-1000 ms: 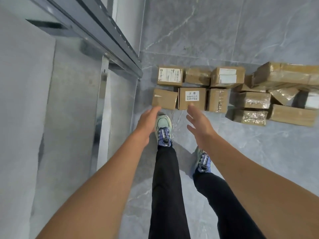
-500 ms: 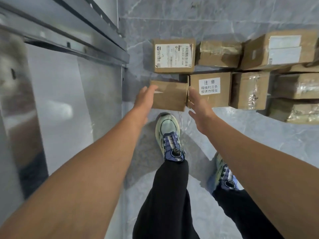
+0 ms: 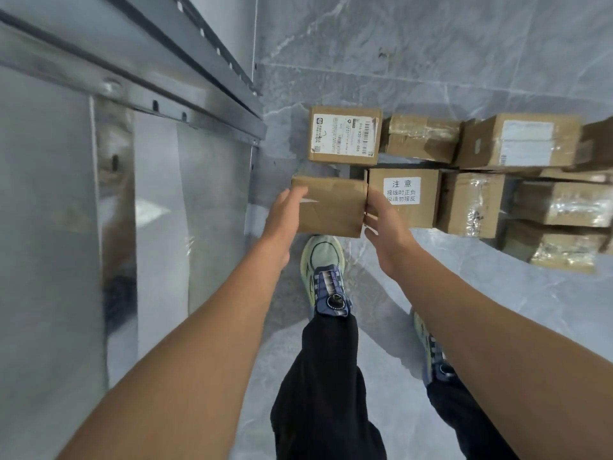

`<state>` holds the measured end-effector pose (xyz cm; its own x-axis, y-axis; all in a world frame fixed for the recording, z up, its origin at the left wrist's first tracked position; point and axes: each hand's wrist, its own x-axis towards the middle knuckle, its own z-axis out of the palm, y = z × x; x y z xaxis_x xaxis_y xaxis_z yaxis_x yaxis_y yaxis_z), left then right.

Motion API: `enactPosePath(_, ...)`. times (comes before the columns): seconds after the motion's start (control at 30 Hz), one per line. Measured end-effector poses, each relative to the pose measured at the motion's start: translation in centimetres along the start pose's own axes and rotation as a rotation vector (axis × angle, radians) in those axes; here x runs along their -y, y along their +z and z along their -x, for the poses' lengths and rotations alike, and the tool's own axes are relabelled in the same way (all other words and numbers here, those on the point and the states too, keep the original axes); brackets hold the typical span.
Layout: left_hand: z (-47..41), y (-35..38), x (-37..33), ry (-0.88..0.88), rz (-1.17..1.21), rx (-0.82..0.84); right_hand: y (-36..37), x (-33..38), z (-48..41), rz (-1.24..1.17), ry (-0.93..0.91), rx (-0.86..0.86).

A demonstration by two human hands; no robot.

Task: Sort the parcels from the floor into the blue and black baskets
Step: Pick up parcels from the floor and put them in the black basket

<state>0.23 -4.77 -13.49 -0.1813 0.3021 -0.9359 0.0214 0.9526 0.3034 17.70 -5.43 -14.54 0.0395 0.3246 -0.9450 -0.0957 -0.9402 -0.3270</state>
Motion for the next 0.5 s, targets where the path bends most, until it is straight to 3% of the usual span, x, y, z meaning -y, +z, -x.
enactPosePath(0.5,36.9,-2.0,-0.5,0.268,0.497,-0.178,-3.9,11.1,33.0,0.447,-0.399,0.302)
